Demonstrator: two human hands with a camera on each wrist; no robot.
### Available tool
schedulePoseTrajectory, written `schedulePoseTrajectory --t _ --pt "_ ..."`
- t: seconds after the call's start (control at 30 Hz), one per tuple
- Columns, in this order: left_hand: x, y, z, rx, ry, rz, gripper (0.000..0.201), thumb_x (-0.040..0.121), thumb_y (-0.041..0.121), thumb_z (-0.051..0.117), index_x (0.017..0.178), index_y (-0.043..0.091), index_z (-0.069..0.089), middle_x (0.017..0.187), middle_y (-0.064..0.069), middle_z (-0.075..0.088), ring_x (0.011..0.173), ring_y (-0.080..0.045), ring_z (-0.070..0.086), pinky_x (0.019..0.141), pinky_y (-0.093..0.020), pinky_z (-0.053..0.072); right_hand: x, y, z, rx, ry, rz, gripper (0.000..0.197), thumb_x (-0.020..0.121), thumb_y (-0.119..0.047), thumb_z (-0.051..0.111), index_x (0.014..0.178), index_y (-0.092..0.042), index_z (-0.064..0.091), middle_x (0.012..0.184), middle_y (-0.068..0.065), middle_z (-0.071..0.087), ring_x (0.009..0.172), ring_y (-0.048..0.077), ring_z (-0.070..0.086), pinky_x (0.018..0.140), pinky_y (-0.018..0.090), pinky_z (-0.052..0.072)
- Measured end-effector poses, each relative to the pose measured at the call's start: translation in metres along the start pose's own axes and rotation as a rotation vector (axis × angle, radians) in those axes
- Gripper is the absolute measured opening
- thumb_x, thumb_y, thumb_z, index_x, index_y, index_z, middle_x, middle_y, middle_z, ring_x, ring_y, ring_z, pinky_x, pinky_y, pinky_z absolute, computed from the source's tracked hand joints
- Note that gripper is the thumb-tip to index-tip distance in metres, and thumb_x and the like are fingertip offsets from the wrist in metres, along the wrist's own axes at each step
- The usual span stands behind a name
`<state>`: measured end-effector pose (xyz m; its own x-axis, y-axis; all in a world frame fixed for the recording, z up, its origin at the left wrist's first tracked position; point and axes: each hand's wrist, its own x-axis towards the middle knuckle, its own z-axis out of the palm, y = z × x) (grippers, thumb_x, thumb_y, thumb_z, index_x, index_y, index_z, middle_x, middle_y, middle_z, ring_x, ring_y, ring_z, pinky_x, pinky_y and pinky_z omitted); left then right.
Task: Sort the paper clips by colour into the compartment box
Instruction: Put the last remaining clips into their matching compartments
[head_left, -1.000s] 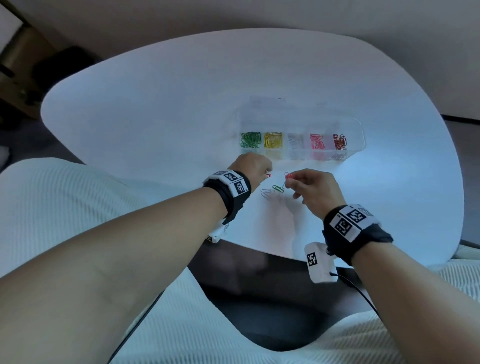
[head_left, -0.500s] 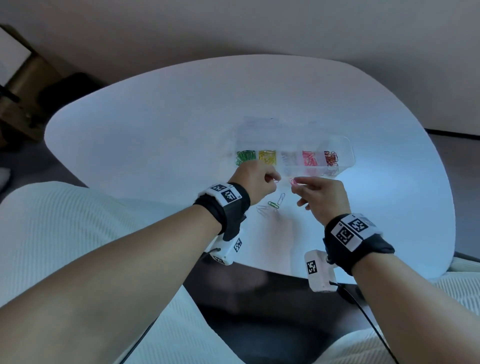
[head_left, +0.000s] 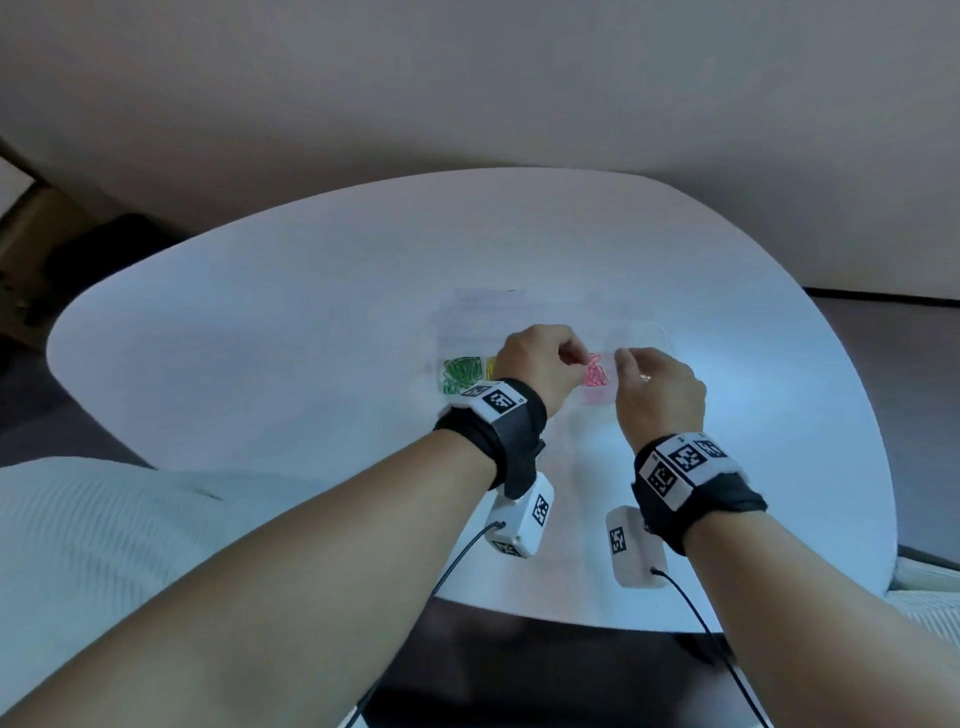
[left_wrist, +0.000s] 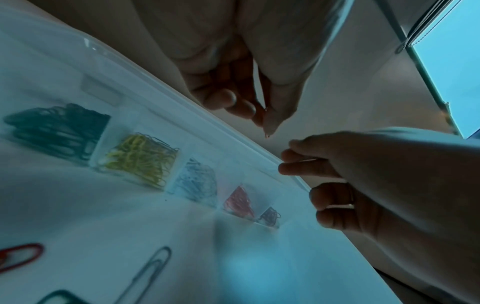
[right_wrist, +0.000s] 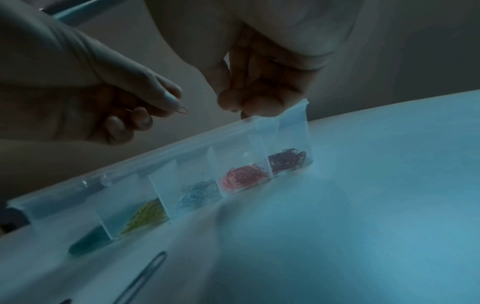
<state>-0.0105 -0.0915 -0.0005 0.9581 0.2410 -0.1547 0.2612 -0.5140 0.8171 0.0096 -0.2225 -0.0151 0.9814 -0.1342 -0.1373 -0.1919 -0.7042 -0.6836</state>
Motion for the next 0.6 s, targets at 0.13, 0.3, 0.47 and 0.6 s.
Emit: schedulePoseTrajectory --t 0.13,0.3,0.47,0.6 --pt "0.013 0.010 0.011 0.093 -0.085 0.000 0.006 0.080 0.021 0.070 0.082 0.026 0.071 0.084 0.010 0.072 0.081 -0.011 0.067 0.072 -0.022 0.052 -0.013 0.024 -0.006 0.111 0.067 0.065 0.027 0.091 -0.043 0.050 0.095 -0.024 0.069 0.098 -0.006 0.070 0.087 0.024 0.067 0.081 0.032 0.050" --pt "0.016 0.018 0.003 0.185 -0.198 0.053 0.024 0.086 0.032 0.066 0.109 0.026 0.070 0.109 0.008 0.071 0.098 -0.012 0.065 0.086 -0.023 0.049 -0.026 0.030 -0.010 0.193 0.113 0.047 0.026 0.089 -0.043 0.053 0.089 -0.024 0.071 0.091 -0.009 0.071 0.077 0.022 0.069 0.080 0.037 0.054" --pt "-0.010 0.012 -0.038 0.269 -0.092 0.152 0.018 0.088 0.025 0.057 0.100 0.029 0.070 0.100 0.009 0.071 0.093 -0.014 0.064 0.086 -0.029 0.052 -0.038 0.012 -0.012 0.244 0.018 -0.163 0.019 0.089 -0.031 0.058 0.081 -0.020 0.071 0.074 -0.008 0.070 0.065 0.016 0.065 0.069 0.037 0.057" --pt "-0.044 -0.012 -0.063 0.393 -0.142 0.128 0.019 0.085 0.020 0.056 0.094 0.029 0.070 0.096 0.008 0.071 0.088 -0.016 0.064 0.082 -0.028 0.052 -0.053 0.015 0.006 -0.010 -0.318 -0.305 0.018 0.091 -0.028 0.058 0.088 -0.019 0.074 0.079 -0.003 0.073 0.071 0.014 0.067 0.075 0.035 0.056"
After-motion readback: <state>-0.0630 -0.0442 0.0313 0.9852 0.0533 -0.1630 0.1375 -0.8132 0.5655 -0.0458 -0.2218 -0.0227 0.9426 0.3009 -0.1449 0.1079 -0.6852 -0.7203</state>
